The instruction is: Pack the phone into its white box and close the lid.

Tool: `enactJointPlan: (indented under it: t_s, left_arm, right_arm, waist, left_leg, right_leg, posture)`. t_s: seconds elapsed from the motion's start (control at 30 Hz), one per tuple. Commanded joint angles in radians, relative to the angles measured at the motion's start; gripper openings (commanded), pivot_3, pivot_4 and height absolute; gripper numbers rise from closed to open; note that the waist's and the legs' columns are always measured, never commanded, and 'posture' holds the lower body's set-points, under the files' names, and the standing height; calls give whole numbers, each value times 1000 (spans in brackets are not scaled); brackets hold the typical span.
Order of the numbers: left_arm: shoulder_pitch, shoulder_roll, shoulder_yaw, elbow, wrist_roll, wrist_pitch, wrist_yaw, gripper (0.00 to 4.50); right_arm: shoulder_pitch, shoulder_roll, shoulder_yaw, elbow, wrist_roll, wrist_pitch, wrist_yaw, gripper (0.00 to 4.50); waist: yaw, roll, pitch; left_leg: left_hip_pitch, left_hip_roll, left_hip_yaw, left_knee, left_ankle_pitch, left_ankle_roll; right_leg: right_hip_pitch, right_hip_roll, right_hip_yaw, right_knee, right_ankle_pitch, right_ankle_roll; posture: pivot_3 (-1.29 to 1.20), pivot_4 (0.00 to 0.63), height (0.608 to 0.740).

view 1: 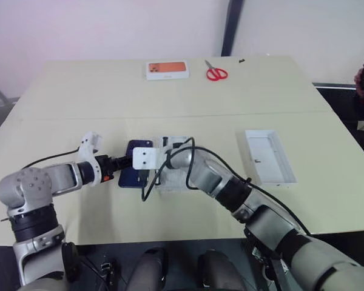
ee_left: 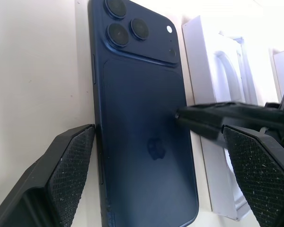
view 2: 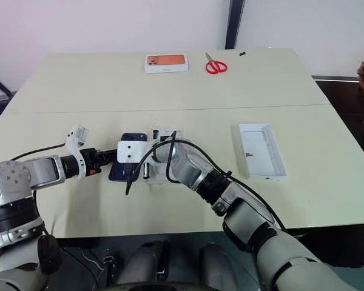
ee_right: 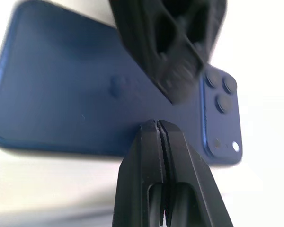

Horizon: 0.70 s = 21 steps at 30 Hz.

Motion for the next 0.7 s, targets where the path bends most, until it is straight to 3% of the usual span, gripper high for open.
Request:
enactJointPlan:
  t_s: [0.03, 0.23, 0.7]
  left_arm:
    - [35, -13, -14, 1, -10, 49, 0, 4500]
    - [42, -14, 4, -12, -3, 49, -5, 4500]
    - [58, -47, 19, -56, -7, 48, -10, 4500]
  right_arm:
    - [-3, -45, -24, -106, -25, 4, 27, 64]
    - [17, -125, 28, -165, -96, -36, 69, 64]
    - [-30, -100, 70, -83, -190, -169, 100, 64]
  waist:
    - [0, 0, 0]
    - [-6, 0, 0]
    - [-4, 0, 0]
  left_leg:
    - [0, 0, 0, 0, 0, 0]
    - [0, 0, 0, -1, 0, 0]
    - [1, 0, 0, -1, 0, 0]
  right_leg:
    - [0, 0, 0, 0, 0, 0]
    - [0, 0, 0, 0, 0, 0]
    - [1, 0, 0, -1, 0, 0]
  posture:
    - [0, 150, 740]
    - [0, 150, 740]
    - [0, 150, 740]
